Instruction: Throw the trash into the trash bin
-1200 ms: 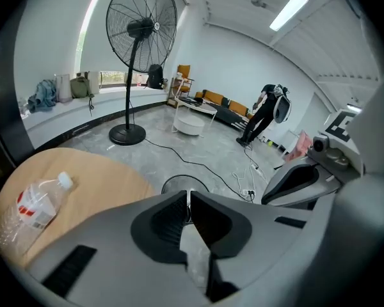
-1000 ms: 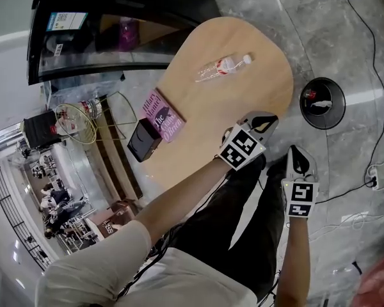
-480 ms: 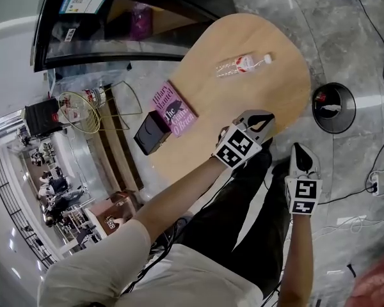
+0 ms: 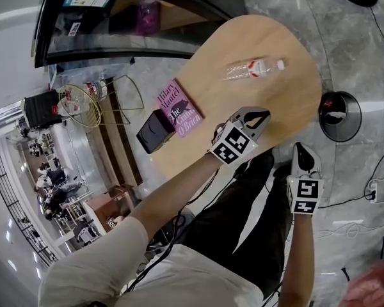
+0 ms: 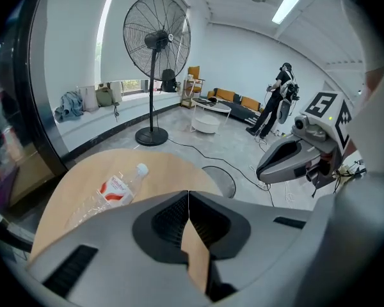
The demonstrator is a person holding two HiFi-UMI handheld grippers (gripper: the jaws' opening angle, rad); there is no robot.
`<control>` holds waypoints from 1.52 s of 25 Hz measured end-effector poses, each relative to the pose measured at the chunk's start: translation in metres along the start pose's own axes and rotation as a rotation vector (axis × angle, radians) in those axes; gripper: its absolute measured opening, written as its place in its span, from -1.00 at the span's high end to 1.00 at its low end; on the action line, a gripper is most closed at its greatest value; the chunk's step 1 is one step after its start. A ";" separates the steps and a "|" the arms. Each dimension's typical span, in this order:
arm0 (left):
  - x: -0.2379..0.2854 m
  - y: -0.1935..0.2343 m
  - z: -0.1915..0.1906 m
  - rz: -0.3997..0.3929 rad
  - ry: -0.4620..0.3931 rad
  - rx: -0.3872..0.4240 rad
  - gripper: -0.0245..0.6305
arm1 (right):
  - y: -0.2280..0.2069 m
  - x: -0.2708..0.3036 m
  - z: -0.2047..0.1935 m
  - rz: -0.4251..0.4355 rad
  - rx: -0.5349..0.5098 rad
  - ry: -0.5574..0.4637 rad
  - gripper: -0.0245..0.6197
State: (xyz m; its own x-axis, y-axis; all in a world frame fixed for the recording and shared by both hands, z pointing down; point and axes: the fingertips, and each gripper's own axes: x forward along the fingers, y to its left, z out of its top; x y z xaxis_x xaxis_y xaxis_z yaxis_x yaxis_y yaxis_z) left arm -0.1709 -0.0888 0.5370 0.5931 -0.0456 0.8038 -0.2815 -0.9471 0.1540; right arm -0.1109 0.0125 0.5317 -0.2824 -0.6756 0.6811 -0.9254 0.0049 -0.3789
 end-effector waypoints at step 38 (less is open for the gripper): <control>0.056 0.164 -0.040 0.027 0.315 0.350 -0.04 | 0.003 0.072 0.005 -0.002 0.128 0.026 0.89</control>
State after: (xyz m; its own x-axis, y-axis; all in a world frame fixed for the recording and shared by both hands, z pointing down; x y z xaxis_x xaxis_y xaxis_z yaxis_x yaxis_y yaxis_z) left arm -0.2144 -0.2341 0.6301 0.3164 -0.0247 0.9483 0.0095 -0.9995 -0.0292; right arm -0.1330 -0.0398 0.5765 -0.2881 -0.6564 0.6973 -0.8868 -0.0918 -0.4529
